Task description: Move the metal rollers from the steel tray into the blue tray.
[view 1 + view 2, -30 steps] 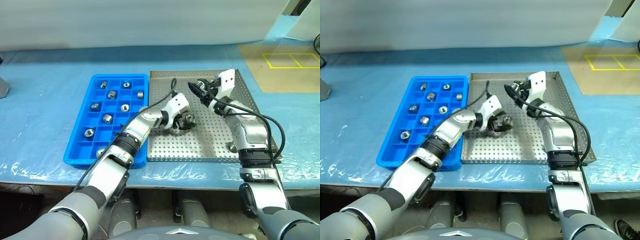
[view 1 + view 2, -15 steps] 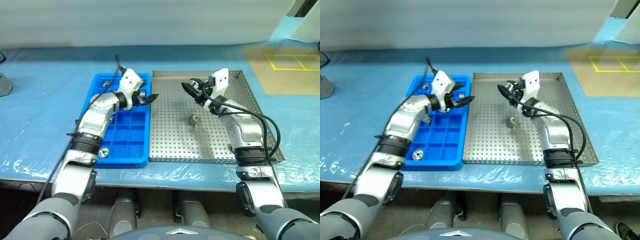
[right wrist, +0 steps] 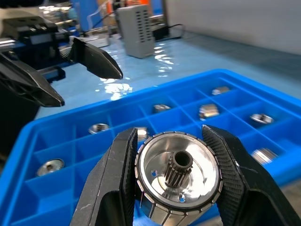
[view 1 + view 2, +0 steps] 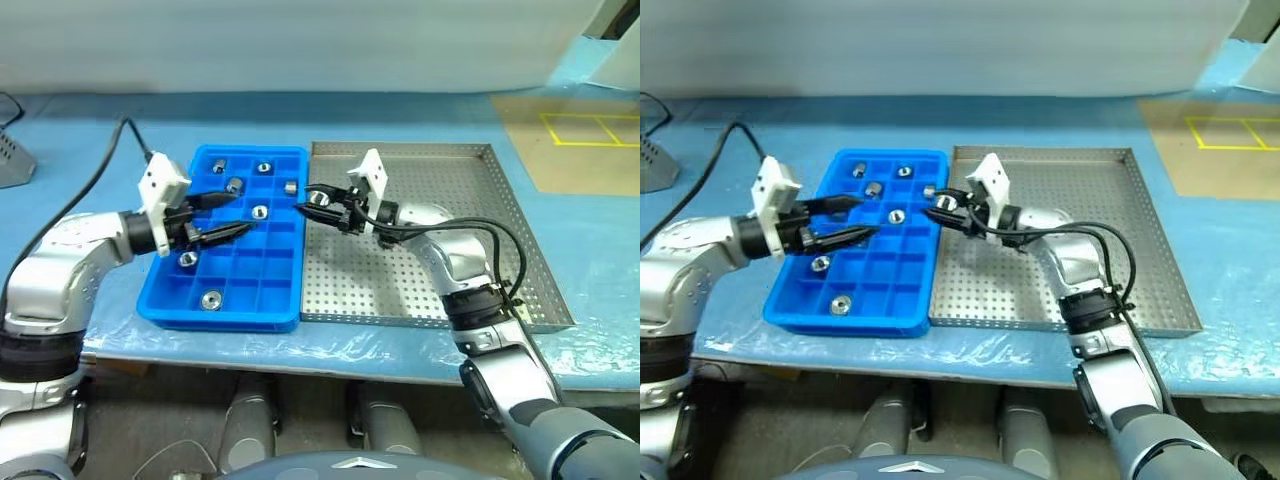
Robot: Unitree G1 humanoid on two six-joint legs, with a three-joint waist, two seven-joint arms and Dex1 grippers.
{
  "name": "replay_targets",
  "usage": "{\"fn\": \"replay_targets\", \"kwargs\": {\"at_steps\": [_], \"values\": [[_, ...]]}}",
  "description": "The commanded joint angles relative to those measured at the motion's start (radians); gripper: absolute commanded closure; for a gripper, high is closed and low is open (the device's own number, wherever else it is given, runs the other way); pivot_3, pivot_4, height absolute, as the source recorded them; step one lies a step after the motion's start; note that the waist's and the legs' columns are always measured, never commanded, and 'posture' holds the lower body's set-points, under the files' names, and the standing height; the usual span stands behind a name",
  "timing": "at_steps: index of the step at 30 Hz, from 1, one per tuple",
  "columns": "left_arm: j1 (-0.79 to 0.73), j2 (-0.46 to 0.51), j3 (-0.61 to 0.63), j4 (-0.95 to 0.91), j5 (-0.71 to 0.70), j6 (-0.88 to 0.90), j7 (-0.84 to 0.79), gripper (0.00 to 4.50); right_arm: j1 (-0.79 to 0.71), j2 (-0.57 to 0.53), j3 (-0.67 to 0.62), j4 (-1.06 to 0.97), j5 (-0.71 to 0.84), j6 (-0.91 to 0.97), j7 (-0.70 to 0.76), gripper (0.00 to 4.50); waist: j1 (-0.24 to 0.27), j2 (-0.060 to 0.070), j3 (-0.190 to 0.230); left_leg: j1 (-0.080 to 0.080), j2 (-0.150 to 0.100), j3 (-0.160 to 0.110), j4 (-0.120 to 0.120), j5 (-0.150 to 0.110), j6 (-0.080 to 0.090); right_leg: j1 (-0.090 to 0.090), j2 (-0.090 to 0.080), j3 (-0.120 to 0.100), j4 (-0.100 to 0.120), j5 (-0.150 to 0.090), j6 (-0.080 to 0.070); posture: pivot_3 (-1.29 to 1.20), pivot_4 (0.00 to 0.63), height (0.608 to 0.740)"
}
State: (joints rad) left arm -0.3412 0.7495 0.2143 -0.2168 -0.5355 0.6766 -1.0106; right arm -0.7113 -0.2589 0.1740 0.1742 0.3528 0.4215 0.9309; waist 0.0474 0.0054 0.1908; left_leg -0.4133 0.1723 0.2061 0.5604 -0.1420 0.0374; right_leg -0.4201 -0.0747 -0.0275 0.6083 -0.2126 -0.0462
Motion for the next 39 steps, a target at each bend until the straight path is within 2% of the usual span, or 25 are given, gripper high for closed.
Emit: {"fn": "replay_targets", "kwargs": {"at_steps": [1,5,10,13,18,24,35,39], "values": [[0.086,0.044,0.042,-0.029,0.028,-0.066,0.001,0.78,-0.013,0.026,0.061,0.073,-0.010,-0.022,0.095,2.76,0.012,-0.001,0.000,0.000,0.000,0.000,-0.001,0.000,0.000,0.000,0.000,0.000,-0.001,0.000,0.000,0.10,0.150,0.740],[0.144,0.052,0.060,-0.055,0.019,-0.070,0.030,0.78,-0.062,0.086,0.093,0.158,-0.042,-0.072,0.119,2.76,0.037,-0.002,0.000,-0.001,0.000,0.000,-0.002,0.000,0.000,-0.001,0.000,0.000,-0.001,0.000,0.000,0.14,0.150,0.740],[0.200,0.023,0.063,-0.157,-0.039,-0.037,0.067,0.78,-0.174,0.155,0.043,0.413,-0.087,-0.156,0.063,2.76,0.051,-0.002,0.000,0.000,0.000,0.000,-0.002,0.001,-0.001,-0.002,0.000,0.000,0.002,0.000,0.000,0.19,0.150,0.740],[0.220,0.007,0.064,-0.185,-0.065,-0.023,0.093,0.78,-0.165,0.148,0.060,0.394,-0.084,-0.146,0.142,2.76,0.066,-0.002,0.000,0.000,0.000,0.000,-0.002,0.001,-0.001,-0.001,0.000,0.000,0.001,0.000,0.000,0.19,0.150,0.740],[0.251,0.008,0.033,-0.131,-0.030,-0.063,0.090,0.78,-0.091,0.143,0.110,0.311,-0.095,-0.103,0.214,2.76,0.072,-0.003,0.000,0.000,0.000,0.000,-0.003,0.001,-0.001,-0.001,0.000,0.000,0.001,0.000,0.000,0.20,0.150,0.740],[0.219,0.009,0.016,-0.106,-0.031,-0.071,0.098,0.78,-0.100,0.202,0.096,0.343,-0.120,-0.112,0.155,2.76,0.074,-0.003,0.000,0.002,0.000,0.000,-0.005,0.002,-0.004,-0.002,0.000,0.000,0.003,0.000,0.000,0.19,0.150,0.740],[0.202,-0.006,-0.011,-0.096,-0.028,-0.078,0.116,0.78,-0.094,0.247,0.108,0.363,-0.170,-0.174,0.123,2.76,0.074,-0.003,0.000,0.002,0.000,0.000,-0.007,0.003,-0.006,-0.002,0.000,0.000,0.003,0.000,0.000,0.18,0.150,0.740],[0.197,-0.012,-0.018,-0.089,-0.029,-0.080,0.121,0.76,-0.097,0.245,0.098,0.364,-0.162,-0.175,0.134,1.44,0.075,-0.003,0.000,0.002,0.000,0.000,-0.007,0.003,-0.006,-0.002,0.000,0.000,0.002,0.000,0.000,0.18,0.150,0.740]]}}
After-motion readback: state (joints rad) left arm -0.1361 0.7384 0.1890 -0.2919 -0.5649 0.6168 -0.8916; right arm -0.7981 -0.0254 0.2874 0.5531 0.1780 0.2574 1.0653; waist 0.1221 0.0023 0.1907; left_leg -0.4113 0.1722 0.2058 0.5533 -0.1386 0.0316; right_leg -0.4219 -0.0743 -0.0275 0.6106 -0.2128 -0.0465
